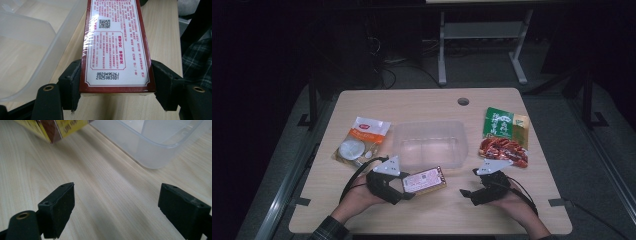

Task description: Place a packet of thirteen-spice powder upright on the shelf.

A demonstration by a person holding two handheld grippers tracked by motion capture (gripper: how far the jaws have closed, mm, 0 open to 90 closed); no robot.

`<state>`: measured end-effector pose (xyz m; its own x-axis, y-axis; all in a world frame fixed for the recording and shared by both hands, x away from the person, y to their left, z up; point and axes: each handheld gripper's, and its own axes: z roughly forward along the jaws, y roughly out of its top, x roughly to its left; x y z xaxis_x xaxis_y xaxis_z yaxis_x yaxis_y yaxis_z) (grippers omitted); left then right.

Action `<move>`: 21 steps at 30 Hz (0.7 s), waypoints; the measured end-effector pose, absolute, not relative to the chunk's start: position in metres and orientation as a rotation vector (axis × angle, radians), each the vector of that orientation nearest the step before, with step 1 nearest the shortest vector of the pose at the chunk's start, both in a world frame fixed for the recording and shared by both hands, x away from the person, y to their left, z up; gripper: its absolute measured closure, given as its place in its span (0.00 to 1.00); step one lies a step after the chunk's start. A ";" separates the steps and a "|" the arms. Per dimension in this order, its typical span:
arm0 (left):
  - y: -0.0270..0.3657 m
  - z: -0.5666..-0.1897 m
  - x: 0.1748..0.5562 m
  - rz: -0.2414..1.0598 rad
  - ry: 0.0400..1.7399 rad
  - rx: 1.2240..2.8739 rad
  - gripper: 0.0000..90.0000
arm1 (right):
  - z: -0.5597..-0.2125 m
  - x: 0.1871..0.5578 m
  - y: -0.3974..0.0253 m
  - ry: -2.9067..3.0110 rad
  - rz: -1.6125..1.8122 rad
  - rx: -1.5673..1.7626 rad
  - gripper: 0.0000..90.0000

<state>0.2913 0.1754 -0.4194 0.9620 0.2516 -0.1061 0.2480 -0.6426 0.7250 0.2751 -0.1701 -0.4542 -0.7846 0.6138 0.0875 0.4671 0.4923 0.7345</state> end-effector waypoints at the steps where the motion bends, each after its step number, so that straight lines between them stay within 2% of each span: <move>1: 0.176 -0.417 0.292 0.008 0.345 2.292 0.35 | -0.454 0.276 -0.170 2.550 1.165 0.936 0.15; 21: 0.178 -0.382 0.329 0.073 0.354 2.258 0.35 | -0.456 0.266 -0.175 2.554 1.130 0.947 0.15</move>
